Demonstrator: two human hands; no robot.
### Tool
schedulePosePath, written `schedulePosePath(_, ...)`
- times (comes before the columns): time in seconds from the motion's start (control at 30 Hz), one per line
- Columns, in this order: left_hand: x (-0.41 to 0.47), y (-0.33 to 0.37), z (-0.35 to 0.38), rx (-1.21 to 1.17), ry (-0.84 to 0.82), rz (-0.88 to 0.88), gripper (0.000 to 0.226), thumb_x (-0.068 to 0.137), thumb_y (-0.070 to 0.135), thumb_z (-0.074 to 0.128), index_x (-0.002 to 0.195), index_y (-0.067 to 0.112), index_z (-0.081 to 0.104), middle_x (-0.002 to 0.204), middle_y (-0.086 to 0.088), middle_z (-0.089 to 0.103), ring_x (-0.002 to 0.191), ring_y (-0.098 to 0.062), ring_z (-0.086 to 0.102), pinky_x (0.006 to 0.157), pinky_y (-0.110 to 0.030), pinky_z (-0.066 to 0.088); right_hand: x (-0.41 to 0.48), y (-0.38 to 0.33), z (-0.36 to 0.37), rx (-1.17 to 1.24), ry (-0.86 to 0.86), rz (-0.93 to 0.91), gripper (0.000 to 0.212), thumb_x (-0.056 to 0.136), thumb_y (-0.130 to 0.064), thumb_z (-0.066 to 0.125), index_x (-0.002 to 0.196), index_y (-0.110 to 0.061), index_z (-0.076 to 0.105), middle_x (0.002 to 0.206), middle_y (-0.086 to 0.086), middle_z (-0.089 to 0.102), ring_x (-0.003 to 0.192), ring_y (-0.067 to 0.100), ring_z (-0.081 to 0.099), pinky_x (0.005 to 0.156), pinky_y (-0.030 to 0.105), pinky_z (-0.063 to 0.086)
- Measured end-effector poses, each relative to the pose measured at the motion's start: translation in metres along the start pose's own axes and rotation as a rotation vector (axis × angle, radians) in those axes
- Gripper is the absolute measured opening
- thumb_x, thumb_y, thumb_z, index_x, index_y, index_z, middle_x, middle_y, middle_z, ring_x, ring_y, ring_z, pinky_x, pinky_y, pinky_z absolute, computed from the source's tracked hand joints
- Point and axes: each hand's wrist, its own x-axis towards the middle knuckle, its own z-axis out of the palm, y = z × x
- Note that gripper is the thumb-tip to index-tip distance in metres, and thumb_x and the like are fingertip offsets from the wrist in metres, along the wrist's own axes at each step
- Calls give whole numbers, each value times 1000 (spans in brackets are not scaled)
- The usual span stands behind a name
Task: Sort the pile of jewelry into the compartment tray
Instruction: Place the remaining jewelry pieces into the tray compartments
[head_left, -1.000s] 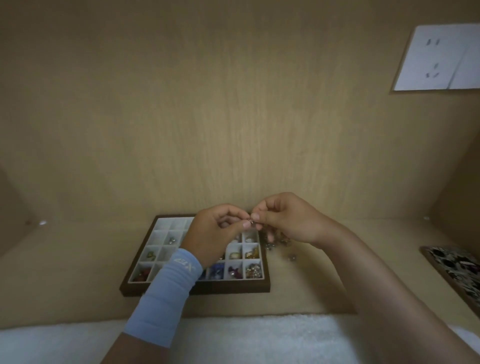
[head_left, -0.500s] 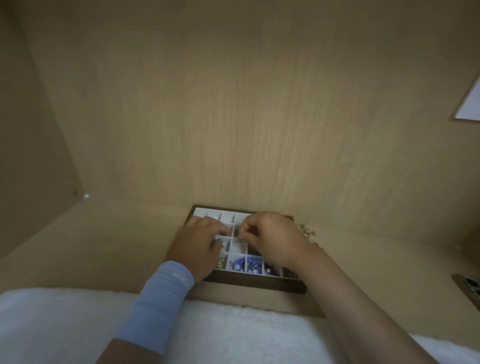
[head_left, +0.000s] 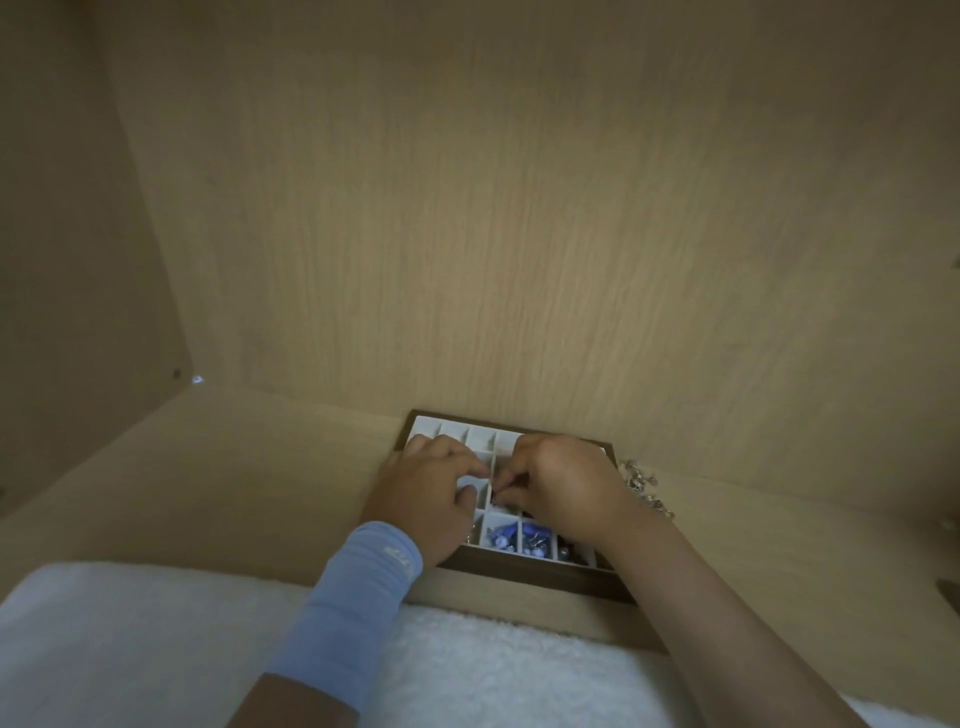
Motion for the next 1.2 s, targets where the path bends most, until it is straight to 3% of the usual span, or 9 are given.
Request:
schedulePosePath(0.17,-2,3,-3,43,15,32,26,91,25,54,113,35,66,119,20,56,116,-7,41,101,-24,28,-15,16,-29,176,50,154,9,89,-31,72,96,-33,78,94,-19,68,86,0,62,79,25,52)
schedulePosePath(0.37,-5,37,4,-7,23,130,26,93,28,55,116,33,64,117,16,58,112,-7,46,100,-30,41,-52,59,-71,181,-109,368,13,88,-20,72,90,-31,78,82,-21,68,65,-10,59,61,10,40)
schedulePosePath(0.47,-2,67,16,-74,-10,191,25,93,28,54,116,32,65,114,15,60,110,-7,48,94,-26,42,-68,82,-76,205,-259,481,20,82,-9,70,85,-27,77,75,-10,72,50,-5,59,55,15,46)
schedulePosePath(0.57,5,94,33,-105,-81,241,24,93,27,53,112,30,67,108,12,61,108,-10,49,92,-32,45,-75,96,-74,172,-368,526,25,79,-3,66,90,-22,77,74,-3,72,55,11,60,55,22,49)
schedulePosePath(0.73,18,125,61,-110,-146,257,21,92,25,54,103,29,71,102,11,64,105,-11,47,92,-34,45,-78,106,-66,161,-469,565,21,70,-10,79,70,-29,72,47,-14,62,58,10,62,59,20,49)
schedulePosePath(0.9,23,131,78,-125,-117,283,18,88,22,59,96,30,72,94,15,65,96,-9,43,86,-32,46,-78,117,-56,186,-384,522,10,64,-21,85,73,-24,80,53,-11,66,55,4,59,68,29,57)
schedulePosePath(1.0,21,126,80,-188,-55,276,20,88,19,60,98,31,72,94,17,65,93,-2,41,84,-24,43,-78,123,-56,252,-372,507,15,69,-22,83,83,-19,82,73,1,76,63,8,63,67,28,53)
schedulePosePath(1.1,19,126,79,-191,-16,260,22,86,21,63,104,33,68,96,17,64,97,-1,43,85,-19,40,-80,127,-59,388,-363,487,9,79,-18,77,86,-13,80,78,9,76,63,12,65,71,31,54)
schedulePosePath(1.2,18,126,77,-231,-9,217,27,86,22,67,110,35,66,97,22,65,99,0,46,85,-17,38,-83,125,-63,519,-321,459,8,88,-17,72,93,-16,78,77,4,75,61,9,66,66,21,50)
